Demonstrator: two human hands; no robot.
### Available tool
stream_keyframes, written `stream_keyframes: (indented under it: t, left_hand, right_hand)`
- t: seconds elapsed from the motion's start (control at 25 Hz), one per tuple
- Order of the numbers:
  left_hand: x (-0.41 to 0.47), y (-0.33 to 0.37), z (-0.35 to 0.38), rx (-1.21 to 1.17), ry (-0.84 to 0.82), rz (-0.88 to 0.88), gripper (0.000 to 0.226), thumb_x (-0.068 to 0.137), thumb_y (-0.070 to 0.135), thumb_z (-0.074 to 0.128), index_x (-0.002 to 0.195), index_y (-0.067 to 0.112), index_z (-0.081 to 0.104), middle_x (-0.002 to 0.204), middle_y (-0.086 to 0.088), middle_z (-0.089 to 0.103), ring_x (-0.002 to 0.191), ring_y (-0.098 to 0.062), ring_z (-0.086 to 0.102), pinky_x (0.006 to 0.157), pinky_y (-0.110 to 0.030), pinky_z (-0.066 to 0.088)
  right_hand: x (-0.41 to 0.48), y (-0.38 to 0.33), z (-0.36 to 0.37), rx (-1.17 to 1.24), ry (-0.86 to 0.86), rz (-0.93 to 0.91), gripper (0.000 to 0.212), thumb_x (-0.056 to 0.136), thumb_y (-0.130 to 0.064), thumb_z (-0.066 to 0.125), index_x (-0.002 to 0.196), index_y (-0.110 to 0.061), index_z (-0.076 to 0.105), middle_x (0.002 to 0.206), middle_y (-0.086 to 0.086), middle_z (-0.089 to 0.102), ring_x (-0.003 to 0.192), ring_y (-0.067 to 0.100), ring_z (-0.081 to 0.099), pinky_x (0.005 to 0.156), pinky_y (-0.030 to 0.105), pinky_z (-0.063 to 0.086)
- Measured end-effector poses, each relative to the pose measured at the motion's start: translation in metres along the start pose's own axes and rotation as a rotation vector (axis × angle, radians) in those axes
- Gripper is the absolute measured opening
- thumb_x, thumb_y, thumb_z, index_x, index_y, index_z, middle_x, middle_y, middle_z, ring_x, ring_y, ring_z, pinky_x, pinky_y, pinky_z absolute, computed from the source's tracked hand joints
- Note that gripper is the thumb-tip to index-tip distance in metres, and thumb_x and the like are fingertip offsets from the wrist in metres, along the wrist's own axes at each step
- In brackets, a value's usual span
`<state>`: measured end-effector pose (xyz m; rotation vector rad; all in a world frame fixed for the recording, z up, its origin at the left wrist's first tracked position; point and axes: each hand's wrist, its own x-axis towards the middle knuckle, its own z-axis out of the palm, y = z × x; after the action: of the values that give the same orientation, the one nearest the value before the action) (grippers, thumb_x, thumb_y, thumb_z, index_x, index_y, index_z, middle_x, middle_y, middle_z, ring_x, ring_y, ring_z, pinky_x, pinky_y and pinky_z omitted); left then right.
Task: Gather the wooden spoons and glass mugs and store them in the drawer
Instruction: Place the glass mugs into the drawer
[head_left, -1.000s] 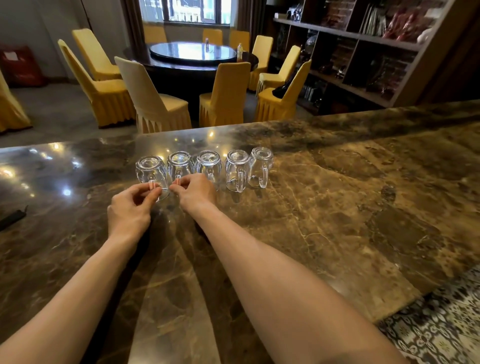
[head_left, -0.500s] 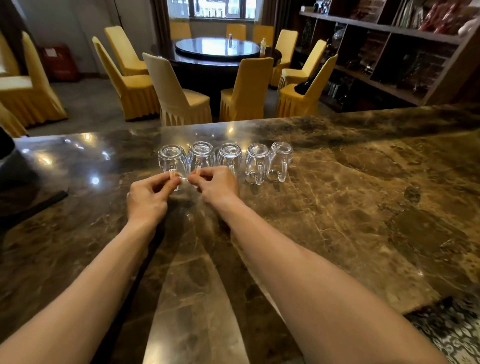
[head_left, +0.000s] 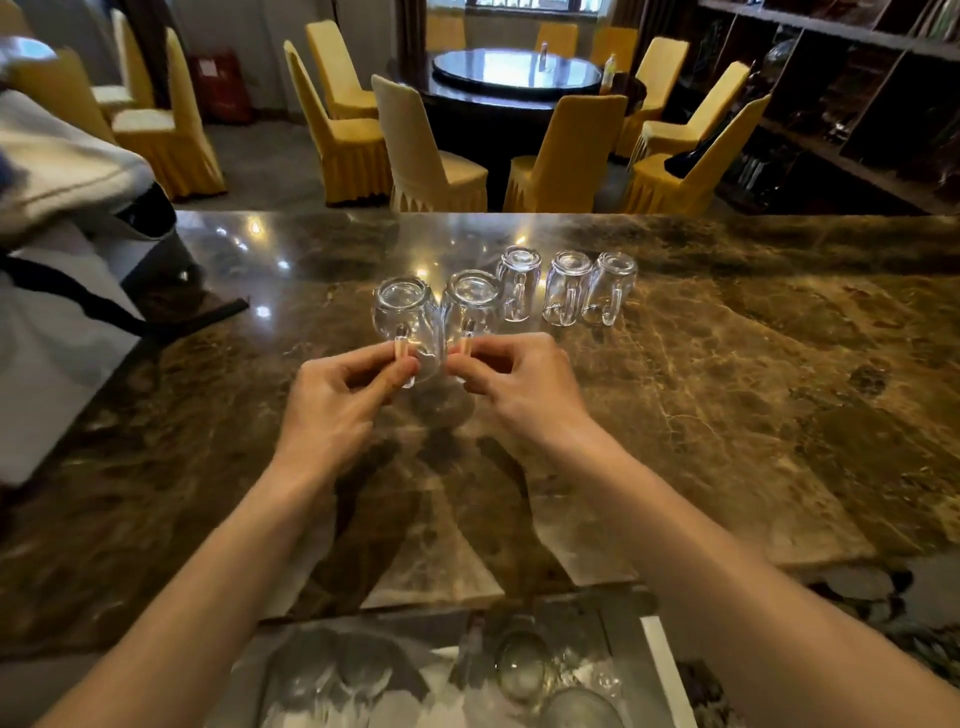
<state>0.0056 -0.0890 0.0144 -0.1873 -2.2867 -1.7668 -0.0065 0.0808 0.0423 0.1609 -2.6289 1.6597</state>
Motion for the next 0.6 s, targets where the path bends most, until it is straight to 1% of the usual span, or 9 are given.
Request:
stream_keyframes:
  t: [0.12,0.2,0.32,0.4,0.48,0.6]
  left_hand:
    - [-0.051,0.017,-0.008,-0.032,-0.014,-0.023,0.021,0.081,0.028,0.07,0.091,0.046,0.071,0.094,0.023,0.072,0.092,0.003,0.066,0.076,-0.008,0.048]
    - [-0.083,0.026,-0.015,-0.048,-0.028,-0.042,0.017,0.081,0.026,0.069,0.096,0.034,0.073,0.096,0.018,0.073,0.093,0.0,0.067,0.078,-0.012,0.05]
    - [-0.126,0.038,-0.033,-0.062,-0.042,-0.081,0.021,0.082,0.022,0.069,0.102,0.019,0.072,0.098,0.01,0.074,0.095,-0.007,0.068,0.08,-0.019,0.054]
    - [-0.149,0.043,-0.044,-0.077,-0.051,-0.094,0.023,0.081,0.019,0.069,0.103,0.015,0.071,0.099,0.008,0.074,0.096,-0.01,0.069,0.081,-0.021,0.054]
    - [-0.172,0.046,-0.05,-0.09,-0.04,-0.116,0.022,0.078,0.016,0.069,0.099,0.014,0.072,0.095,0.011,0.074,0.093,-0.007,0.069,0.081,-0.018,0.053]
    - [-0.207,0.042,-0.057,-0.082,-0.028,-0.163,0.02,0.074,0.017,0.07,0.094,0.019,0.072,0.091,0.014,0.074,0.09,-0.004,0.068,0.079,-0.014,0.051]
  right_hand:
    - [-0.048,-0.008,-0.002,0.016,-0.041,-0.038,0.016,0.084,-0.021,0.07,0.096,-0.013,0.075,0.091,-0.001,0.075,0.087,0.009,0.07,0.086,0.032,0.056]
    - [-0.076,-0.011,-0.001,0.054,-0.084,-0.05,0.014,0.083,-0.022,0.07,0.094,-0.016,0.075,0.087,-0.004,0.075,0.083,0.006,0.07,0.082,0.028,0.056]
    - [-0.116,-0.015,0.004,0.058,-0.118,-0.072,0.012,0.082,-0.023,0.071,0.091,-0.018,0.076,0.085,-0.006,0.075,0.082,0.006,0.07,0.082,0.031,0.057]
    - [-0.138,-0.017,0.009,0.068,-0.14,-0.072,0.013,0.082,-0.023,0.072,0.092,-0.018,0.076,0.085,-0.006,0.075,0.08,0.003,0.07,0.081,0.03,0.058]
    - [-0.159,-0.017,0.014,0.087,-0.163,-0.058,0.011,0.081,-0.023,0.072,0.091,-0.019,0.076,0.084,-0.007,0.075,0.079,0.002,0.069,0.079,0.026,0.058]
    - [-0.191,-0.015,0.02,0.057,-0.225,-0.059,0.009,0.08,-0.025,0.071,0.088,-0.025,0.075,0.081,-0.013,0.074,0.077,-0.002,0.068,0.071,0.015,0.055]
